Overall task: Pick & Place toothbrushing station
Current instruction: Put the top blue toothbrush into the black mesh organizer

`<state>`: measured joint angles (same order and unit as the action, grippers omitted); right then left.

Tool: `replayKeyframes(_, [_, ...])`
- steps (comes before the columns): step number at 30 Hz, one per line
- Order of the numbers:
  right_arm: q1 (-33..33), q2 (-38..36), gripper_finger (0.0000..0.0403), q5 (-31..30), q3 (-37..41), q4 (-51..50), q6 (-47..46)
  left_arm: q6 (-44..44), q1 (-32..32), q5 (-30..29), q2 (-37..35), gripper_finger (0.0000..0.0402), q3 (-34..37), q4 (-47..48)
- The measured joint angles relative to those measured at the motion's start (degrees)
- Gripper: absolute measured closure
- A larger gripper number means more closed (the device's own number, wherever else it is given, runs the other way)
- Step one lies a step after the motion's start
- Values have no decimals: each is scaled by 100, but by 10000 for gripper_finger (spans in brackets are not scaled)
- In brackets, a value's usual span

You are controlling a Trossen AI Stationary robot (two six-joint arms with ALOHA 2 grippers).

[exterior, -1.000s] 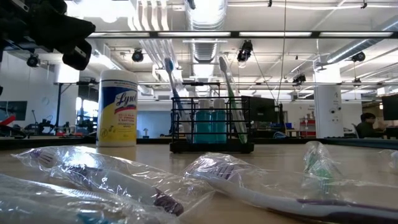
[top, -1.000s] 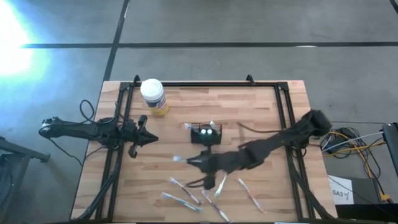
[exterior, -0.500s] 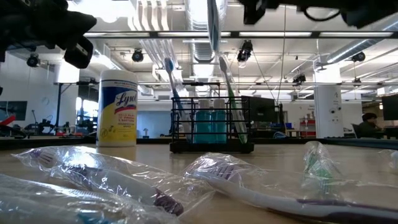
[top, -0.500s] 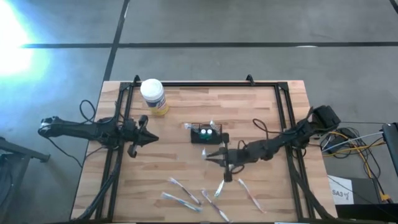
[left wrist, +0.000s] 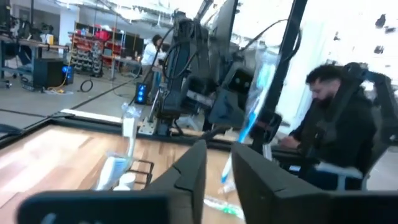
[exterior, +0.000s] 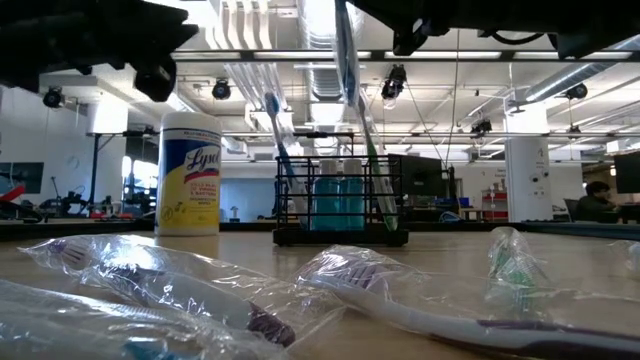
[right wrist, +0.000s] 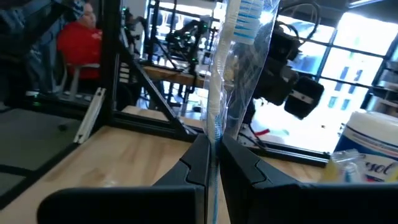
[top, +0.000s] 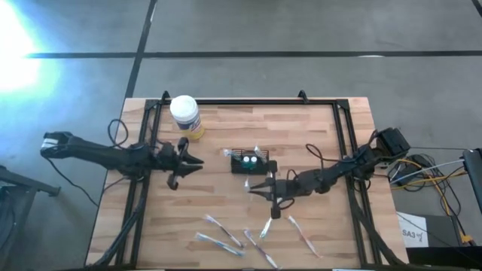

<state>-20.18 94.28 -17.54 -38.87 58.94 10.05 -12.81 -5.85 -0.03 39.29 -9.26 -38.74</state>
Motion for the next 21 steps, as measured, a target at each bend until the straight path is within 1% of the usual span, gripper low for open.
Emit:
replayKeyframes(3, [32,0,385,-43,0,2,-40,191,0,7,468,274,-153,-151])
replayKeyframes(5, [45,0,385,-62,-2,2,-42,438,0,127,757,249,-320,-311])
replayKeyframes(8, [62,0,385,-48,-22,4,-68,705,0,356,1190,226,-582,-431])
replayKeyframes(11, [114,0,385,-46,-22,3,-107,711,0,443,1552,222,-922,-489])
replayKeyframes(16, [156,0,385,-87,-22,3,-175,695,0,621,2164,227,-1482,-486])
replayKeyframes(21, [181,0,385,-347,-22,-7,-241,892,0,680,2772,232,-1874,-506])
